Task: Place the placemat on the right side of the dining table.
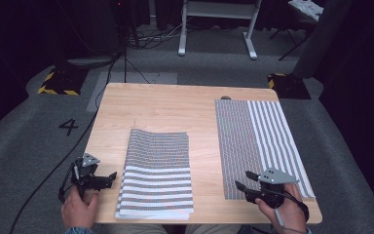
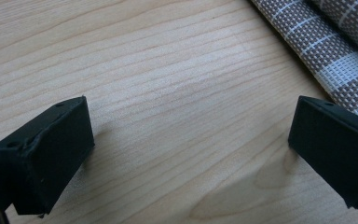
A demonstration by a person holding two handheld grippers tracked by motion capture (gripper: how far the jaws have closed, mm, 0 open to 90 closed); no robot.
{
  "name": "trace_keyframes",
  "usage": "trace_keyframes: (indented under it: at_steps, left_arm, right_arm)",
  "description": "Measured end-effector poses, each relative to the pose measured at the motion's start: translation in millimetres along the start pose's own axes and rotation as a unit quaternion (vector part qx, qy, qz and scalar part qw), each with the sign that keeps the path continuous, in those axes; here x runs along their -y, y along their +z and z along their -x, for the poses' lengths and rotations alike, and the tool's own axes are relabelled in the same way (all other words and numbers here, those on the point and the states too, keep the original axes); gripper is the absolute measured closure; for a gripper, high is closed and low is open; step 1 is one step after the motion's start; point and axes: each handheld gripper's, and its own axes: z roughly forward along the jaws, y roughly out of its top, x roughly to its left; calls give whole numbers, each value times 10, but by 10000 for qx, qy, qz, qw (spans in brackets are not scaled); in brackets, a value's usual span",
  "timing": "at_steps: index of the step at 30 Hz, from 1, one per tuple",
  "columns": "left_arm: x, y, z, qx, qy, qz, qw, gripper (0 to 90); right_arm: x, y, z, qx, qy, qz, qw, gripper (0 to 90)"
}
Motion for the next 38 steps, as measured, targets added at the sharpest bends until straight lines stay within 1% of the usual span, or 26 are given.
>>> trace_keyframes:
  at_steps: [5, 6, 8, 10, 13, 14, 16, 19, 21, 23, 27, 30, 31, 35, 36, 38]
  left_arm:
    - [7, -4, 4, 11, -2, 11, 10000, 1]
    - [8, -4, 4, 13, 0, 11, 10000, 1]
    - [9, -5, 4, 22, 2, 10, 10000, 1]
    - [10, -7, 3, 25, 10, -3, 10000, 0]
    - [10, -6, 4, 26, -1, 4, 10000, 1]
    - [9, -5, 3, 26, 6, 9, 10000, 0]
    - [6, -4, 2, 22, 14, 7, 10000, 0]
    - [0, 2, -2, 49, 24, 5, 10000, 0]
    - [-6, 3, -4, 26, 33, -1, 10000, 0]
    - [-12, 6, -10, 54, 53, -22, 10000, 0]
    - [-14, 10, -11, 38, 57, -9, 10000, 0]
    - [-14, 10, -11, 39, 58, -8, 10000, 0]
    - [-14, 10, -11, 40, 58, -9, 10000, 0]
    - [-12, 9, -8, 36, 51, -12, 10000, 0]
    - [-13, 7, -9, 50, 53, -22, 10000, 0]
    - [-13, 7, -9, 50, 52, -20, 10000, 0]
  right_arm:
    - [-284, -2, -151, -304, -150, 133, 9993, 376]
    - [-335, 5, -181, -367, -200, 134, 9990, 367]
    - [-428, 29, -255, -504, -216, 156, 9984, 357]
    - [-498, 66, -323, -597, -295, 111, 9977, 348]
    - [-573, 135, -439, -741, -329, -14, 9967, 348]
    - [-592, 161, -472, -801, -398, -37, 9960, 347]
    - [-626, 209, -550, -904, -443, -76, 9949, 346]
    - [-673, 276, -667, -1015, -509, -30, 9935, 345]
    - [-701, 320, -736, -1086, -526, -10, 9927, 344]
    - [-720, 375, -790, -1116, -572, 13, 9921, 344]
    - [-715, 535, -909, -1138, -657, 0, 9913, 343]
    - [-648, 729, -1011, -1207, -740, -88, 9899, 343]
    - [-612, 808, -1038, -1223, -773, -117, 9894, 342]
    - [-415, 1131, -1128, -1205, -784, -247, 9893, 343]
    - [-358, 1205, -1148, -1204, -742, -287, 9895, 343]
    - [-252, 1323, -1171, -1206, -833, -395, 9884, 341]
